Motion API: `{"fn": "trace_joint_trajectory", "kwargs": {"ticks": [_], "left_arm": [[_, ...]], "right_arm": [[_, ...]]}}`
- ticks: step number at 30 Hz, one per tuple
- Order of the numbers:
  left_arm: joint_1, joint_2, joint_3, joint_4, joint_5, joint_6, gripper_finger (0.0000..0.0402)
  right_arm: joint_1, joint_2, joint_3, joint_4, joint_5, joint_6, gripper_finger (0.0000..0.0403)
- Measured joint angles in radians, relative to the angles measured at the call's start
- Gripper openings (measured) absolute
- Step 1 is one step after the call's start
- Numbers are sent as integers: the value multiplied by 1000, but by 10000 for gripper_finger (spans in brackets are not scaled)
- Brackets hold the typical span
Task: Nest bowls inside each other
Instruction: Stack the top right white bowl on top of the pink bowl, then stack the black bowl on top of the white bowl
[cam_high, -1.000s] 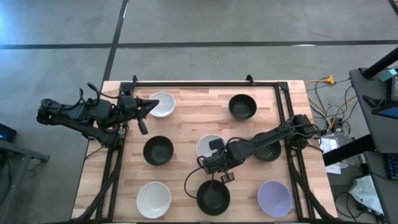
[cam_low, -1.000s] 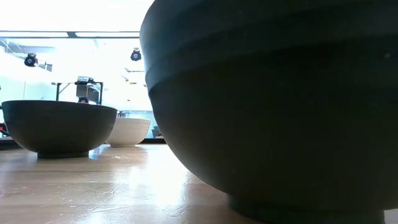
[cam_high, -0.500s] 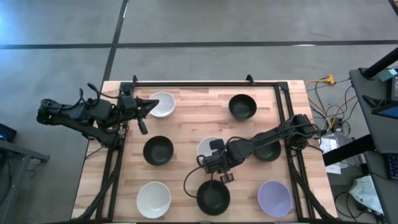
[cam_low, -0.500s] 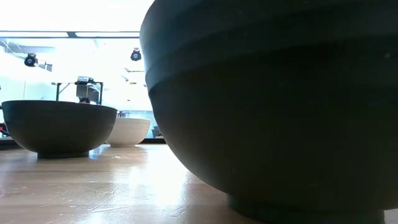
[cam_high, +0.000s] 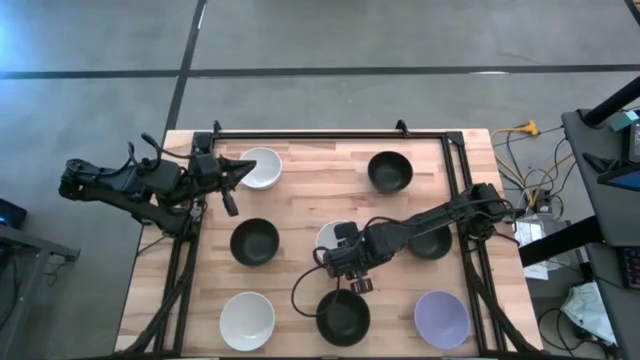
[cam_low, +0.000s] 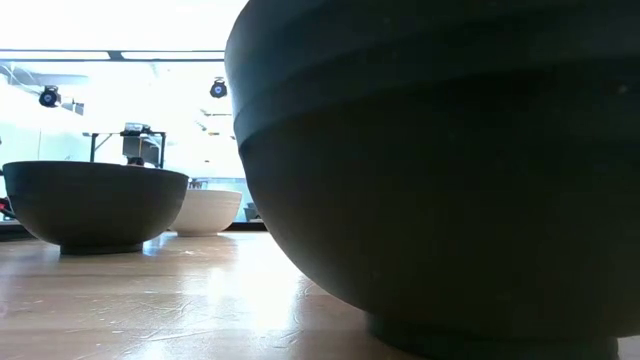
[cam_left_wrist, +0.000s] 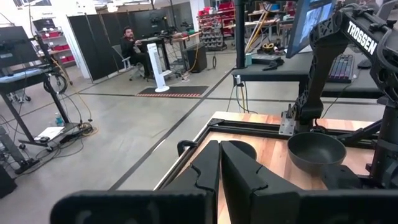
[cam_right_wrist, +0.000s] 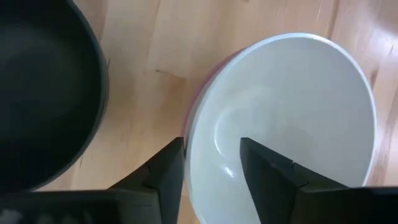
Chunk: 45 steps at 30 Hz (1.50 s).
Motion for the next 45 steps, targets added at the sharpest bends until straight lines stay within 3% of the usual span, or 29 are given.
{"fn": "trace_joint_trajectory", "kwargs": {"ticks": [11, 28, 39, 42, 45], "left_arm": [[0, 4, 0, -1, 1, 0, 0], [0, 12, 0, 1, 3, 1, 0], [-1, 22, 0, -41, 0, -5, 0], [-1, 34, 0, -111, 51, -96, 0], [-1, 43, 0, -186, 192, -217, 0]], "right_arm": [[0, 0, -7, 4, -112, -30, 16], [0, 0, -4, -5, -122, -37, 9], [-17, -51, 313, -315, -121, -14, 9], [-37, -94, 325, -308, -121, 51, 9], [-54, -168, 255, -301, -94, 119, 9]]}}
